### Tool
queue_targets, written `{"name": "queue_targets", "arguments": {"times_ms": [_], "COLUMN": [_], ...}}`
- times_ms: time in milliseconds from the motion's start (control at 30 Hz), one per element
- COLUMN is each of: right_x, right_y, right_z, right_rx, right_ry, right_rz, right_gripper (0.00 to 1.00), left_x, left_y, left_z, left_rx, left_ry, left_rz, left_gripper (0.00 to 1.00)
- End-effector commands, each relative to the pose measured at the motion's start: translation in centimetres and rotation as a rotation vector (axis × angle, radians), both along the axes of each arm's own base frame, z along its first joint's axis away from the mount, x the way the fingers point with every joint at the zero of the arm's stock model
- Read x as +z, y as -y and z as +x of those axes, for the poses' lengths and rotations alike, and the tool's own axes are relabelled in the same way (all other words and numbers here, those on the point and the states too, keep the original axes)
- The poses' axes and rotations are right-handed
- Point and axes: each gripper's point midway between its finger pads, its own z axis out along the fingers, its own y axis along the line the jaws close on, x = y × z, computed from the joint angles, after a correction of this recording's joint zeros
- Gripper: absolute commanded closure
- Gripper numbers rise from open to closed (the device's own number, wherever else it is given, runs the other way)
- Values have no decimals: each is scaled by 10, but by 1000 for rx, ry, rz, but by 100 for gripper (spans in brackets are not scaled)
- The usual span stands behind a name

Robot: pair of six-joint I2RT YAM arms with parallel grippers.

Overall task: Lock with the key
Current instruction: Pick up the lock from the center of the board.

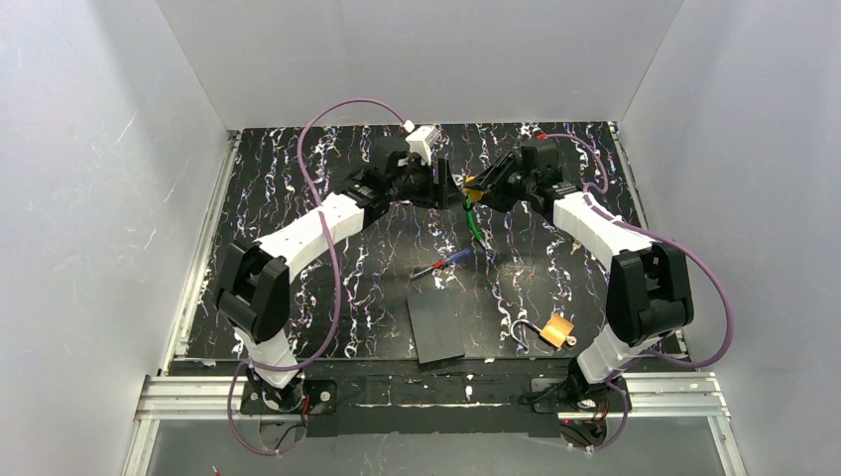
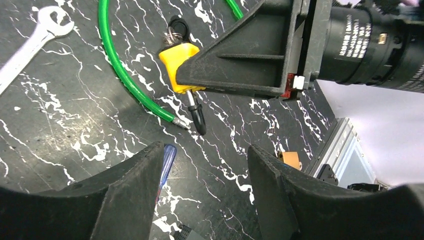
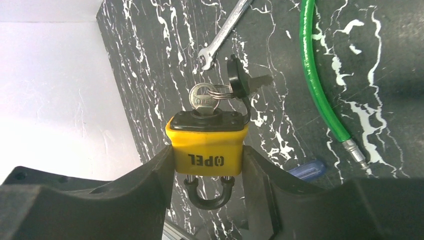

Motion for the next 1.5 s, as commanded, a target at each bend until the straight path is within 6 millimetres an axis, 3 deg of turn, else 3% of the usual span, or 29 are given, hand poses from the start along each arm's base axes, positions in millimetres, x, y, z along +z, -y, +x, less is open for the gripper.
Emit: {"name": "queue_targets", "arguments": {"times_ms": [0, 600, 967, 1033, 1133, 1200, 1300, 1467], "right_x": [47, 53, 54, 55, 56, 55, 51, 72], "right_y": [-15, -22, -23, -24, -23, -23, -17, 2], "right_z": [9, 3, 2, 2, 1, 1, 0, -3], "right_rx": [-1, 20, 26, 27, 32, 35, 42, 187], "right_ry": [95, 89, 91, 93, 101, 106, 121, 284], "right_rz": [96, 148, 156, 157, 157, 153, 130, 165], "right_gripper": [92, 93, 94, 94, 92, 86, 65, 23], "left_x": [10, -17, -31, -32, -29, -25, -12, 7], "left_y": [15, 32, 34, 33, 33, 32, 30, -1], "left_z": [6, 10, 12, 13, 10, 9, 5, -21], "left_rx": [11, 20, 32, 33, 25, 18, -10, -102], "left_ry": [41, -13, -45, -43, -36, -28, 13, 82], "left_rz": [-7, 25, 46, 46, 42, 41, 42, 100], "left_gripper": [42, 76, 73, 78, 95, 100, 100, 100]}}
